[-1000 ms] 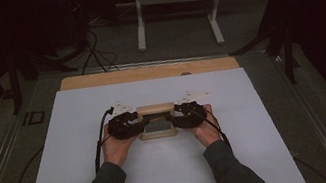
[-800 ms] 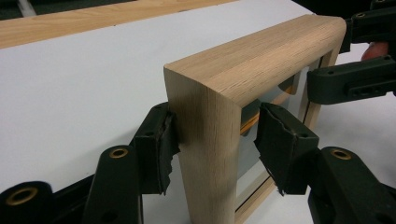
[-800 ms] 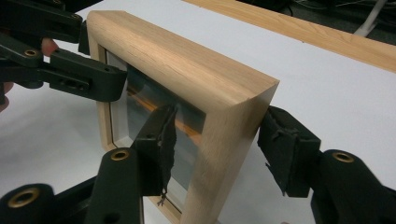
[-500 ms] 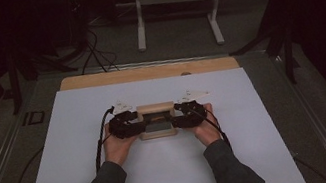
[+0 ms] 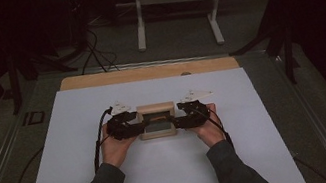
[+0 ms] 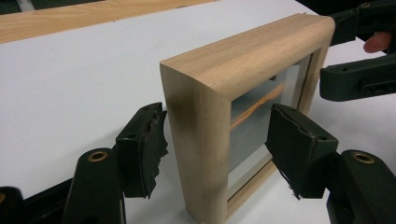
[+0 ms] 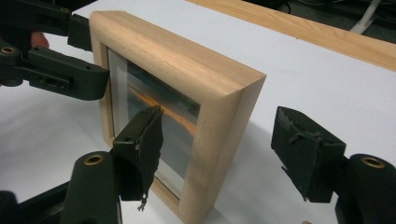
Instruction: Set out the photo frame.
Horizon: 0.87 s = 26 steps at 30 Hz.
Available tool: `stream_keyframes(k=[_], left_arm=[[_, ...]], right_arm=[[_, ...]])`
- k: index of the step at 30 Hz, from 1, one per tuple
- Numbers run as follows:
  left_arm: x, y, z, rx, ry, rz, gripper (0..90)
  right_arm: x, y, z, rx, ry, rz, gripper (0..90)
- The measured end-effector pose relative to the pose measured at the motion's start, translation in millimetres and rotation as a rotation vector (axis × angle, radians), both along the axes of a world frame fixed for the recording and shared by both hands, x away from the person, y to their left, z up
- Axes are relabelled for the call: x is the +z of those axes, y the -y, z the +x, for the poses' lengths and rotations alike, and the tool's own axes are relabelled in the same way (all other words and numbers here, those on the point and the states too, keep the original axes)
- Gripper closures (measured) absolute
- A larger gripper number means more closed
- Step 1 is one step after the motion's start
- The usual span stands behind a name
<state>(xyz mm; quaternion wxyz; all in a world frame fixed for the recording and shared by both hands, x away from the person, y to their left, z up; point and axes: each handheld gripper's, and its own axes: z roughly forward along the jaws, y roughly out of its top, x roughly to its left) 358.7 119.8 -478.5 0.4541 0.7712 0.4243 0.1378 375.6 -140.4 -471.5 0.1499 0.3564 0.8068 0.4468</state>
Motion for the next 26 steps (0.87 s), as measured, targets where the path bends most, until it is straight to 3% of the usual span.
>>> stream_keyframes(k=[5,17,26], left_arm=[[3.1,-2.6,-5.3,-0.003,0.008,0.039,35.3],[12.5,-24.4,-20.3,0.017,0.025,0.047,35.3],[16.5,-46.2,-36.3,0.04,0.038,0.051,35.3]], right_arm=[[4.2,1.8,-4.8,0.015,0.007,-0.005,32.2],[12.3,18.6,-17.4,0.016,0.024,-0.009,32.1],[10.4,44.2,-28.2,-0.01,0.024,-0.02,32.0]])
